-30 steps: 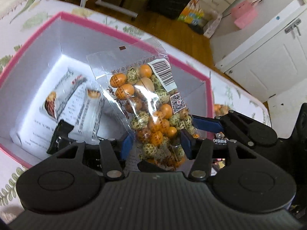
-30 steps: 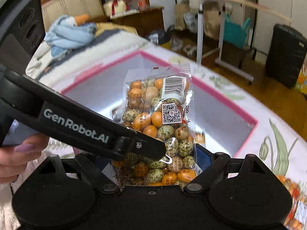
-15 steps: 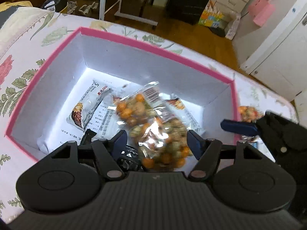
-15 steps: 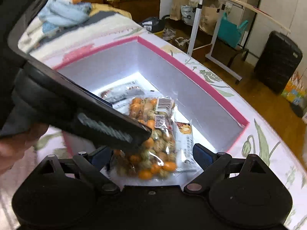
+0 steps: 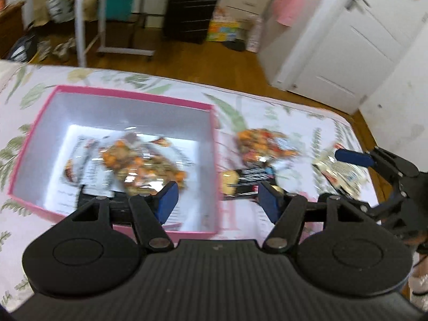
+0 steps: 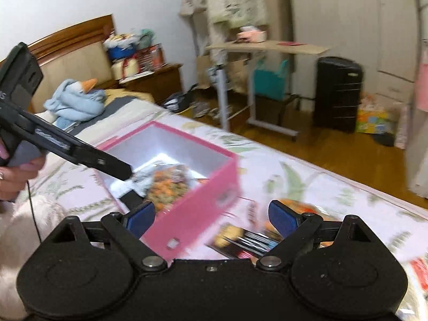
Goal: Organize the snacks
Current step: 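Close both grippers together on a black NB cracker packet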
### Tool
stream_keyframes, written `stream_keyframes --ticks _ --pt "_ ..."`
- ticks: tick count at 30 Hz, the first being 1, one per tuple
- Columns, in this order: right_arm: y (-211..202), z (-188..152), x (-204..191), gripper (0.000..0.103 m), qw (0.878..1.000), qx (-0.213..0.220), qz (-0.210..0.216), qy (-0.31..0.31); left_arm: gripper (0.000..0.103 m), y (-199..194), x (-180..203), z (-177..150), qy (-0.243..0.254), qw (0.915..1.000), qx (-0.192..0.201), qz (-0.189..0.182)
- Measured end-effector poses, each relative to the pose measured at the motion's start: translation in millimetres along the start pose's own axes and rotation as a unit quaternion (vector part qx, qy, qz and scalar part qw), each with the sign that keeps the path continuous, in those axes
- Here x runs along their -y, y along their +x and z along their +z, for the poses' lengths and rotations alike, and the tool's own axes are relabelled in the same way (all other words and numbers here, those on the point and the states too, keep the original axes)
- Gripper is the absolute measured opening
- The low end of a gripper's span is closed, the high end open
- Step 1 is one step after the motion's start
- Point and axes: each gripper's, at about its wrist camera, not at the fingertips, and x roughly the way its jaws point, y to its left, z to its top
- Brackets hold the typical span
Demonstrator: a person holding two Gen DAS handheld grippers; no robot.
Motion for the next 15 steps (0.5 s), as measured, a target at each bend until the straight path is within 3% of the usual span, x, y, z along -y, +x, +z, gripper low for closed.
stream_keyframes --ticks 4,9,15 --pt "-9.9 -22.4 20.6 0.094 0.999 -0.015 -0.033 0.011 0.064 19.3 30.7 -8.3 0.025 0.9993 -0.016 -0.022" --pt "0.6 -51.2 38.9 0.094 0.998 -0.055 -0.022 0.037 0.064 54.4 63.0 -21.0 0.057 0.9975 -0.034 -0.024" --pt "30.3 -76.8 48.0 0.093 0.996 -0.091 -0.012 -0.018 0.064 107.3 88.1 -24.9 0.142 0.9877 -0.066 0.000"
